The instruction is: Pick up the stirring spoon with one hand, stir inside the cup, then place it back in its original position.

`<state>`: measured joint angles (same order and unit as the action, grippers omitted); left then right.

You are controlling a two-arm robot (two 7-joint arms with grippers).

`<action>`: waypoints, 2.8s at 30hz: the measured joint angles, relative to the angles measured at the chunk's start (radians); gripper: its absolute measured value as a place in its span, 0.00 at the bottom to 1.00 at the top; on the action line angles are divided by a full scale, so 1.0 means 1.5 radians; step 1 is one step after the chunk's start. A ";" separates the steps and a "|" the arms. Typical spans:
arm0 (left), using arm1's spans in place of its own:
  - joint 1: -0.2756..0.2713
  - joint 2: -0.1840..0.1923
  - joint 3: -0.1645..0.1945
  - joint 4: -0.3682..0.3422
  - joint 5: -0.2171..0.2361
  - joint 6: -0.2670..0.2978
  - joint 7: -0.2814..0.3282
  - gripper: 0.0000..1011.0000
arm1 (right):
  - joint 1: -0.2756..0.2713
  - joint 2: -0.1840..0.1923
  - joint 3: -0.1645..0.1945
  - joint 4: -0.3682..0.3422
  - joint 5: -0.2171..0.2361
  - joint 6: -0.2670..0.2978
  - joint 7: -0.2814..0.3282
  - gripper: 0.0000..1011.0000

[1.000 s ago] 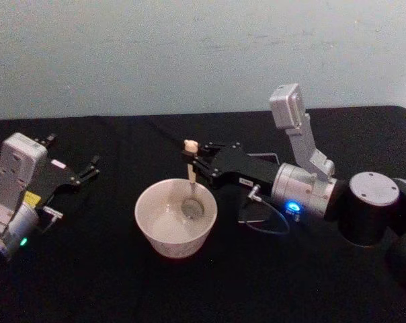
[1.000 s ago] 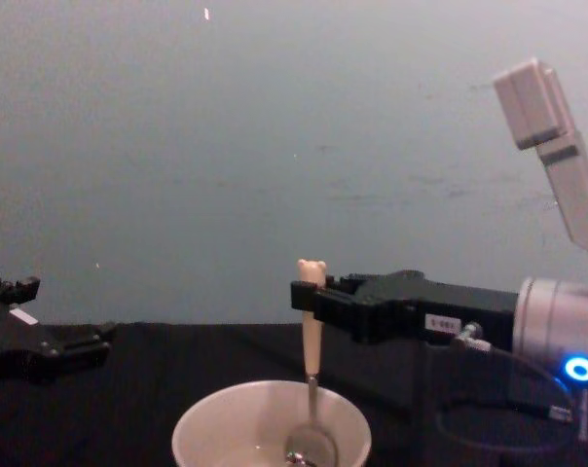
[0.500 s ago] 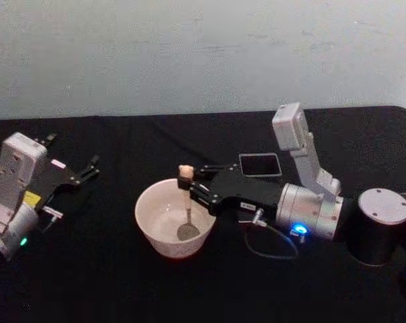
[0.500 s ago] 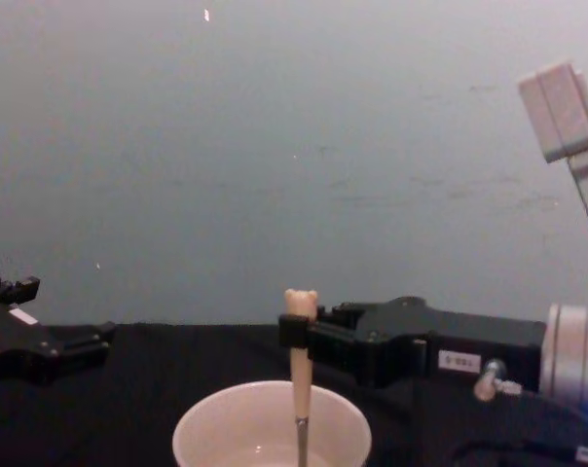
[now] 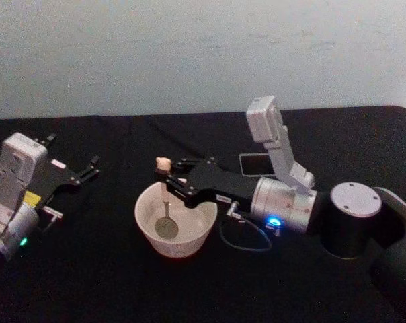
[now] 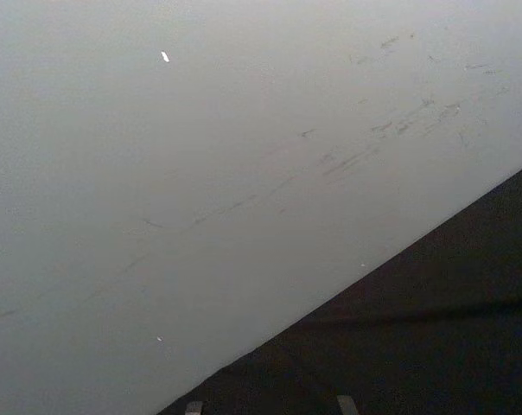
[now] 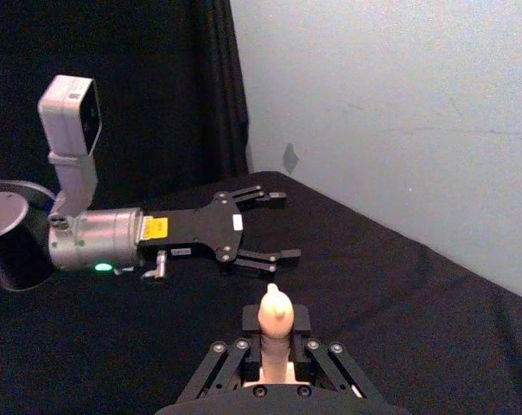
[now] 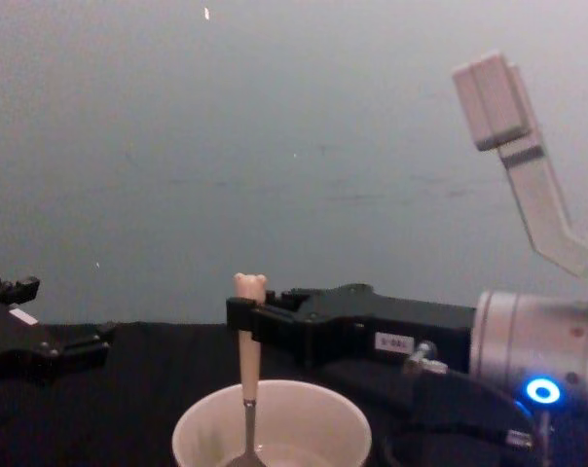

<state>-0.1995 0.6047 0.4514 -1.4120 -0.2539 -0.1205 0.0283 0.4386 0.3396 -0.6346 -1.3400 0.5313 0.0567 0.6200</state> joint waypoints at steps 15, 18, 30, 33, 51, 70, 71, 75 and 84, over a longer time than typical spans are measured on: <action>0.000 0.000 0.000 0.000 0.000 0.000 0.000 0.99 | 0.044 -0.048 0.008 0.079 -0.039 0.001 -0.046 0.19; 0.000 0.000 0.000 0.000 0.000 0.000 0.000 0.99 | 0.047 -0.050 0.017 0.089 -0.043 -0.001 -0.051 0.19; 0.000 0.000 0.000 0.000 0.000 0.000 0.000 0.99 | 0.024 -0.026 0.042 0.057 -0.045 0.011 -0.052 0.19; 0.000 0.000 0.000 0.000 0.000 0.000 0.000 0.99 | 0.013 -0.015 0.043 0.036 -0.045 0.014 -0.051 0.19; 0.000 0.000 0.000 0.000 0.000 0.000 0.000 0.99 | -0.031 0.016 0.032 -0.042 -0.026 0.038 -0.033 0.19; 0.000 0.000 0.000 0.000 0.000 0.000 0.000 0.99 | 0.027 -0.046 0.005 0.047 -0.031 0.038 -0.043 0.19; 0.000 0.000 0.000 0.000 0.000 0.000 0.000 0.99 | 0.033 -0.051 0.006 0.057 -0.032 0.037 -0.046 0.19; 0.000 0.000 0.000 0.000 0.000 0.000 0.000 0.99 | 0.043 -0.059 0.014 0.077 -0.036 0.033 -0.056 0.19; 0.000 0.000 0.000 0.000 0.000 0.000 0.000 0.99 | 0.044 -0.051 0.035 0.084 -0.044 0.035 -0.072 0.19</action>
<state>-0.1995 0.6047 0.4514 -1.4119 -0.2539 -0.1205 0.0283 0.5043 0.2626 -0.5816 -1.2133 0.4657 0.1099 0.5121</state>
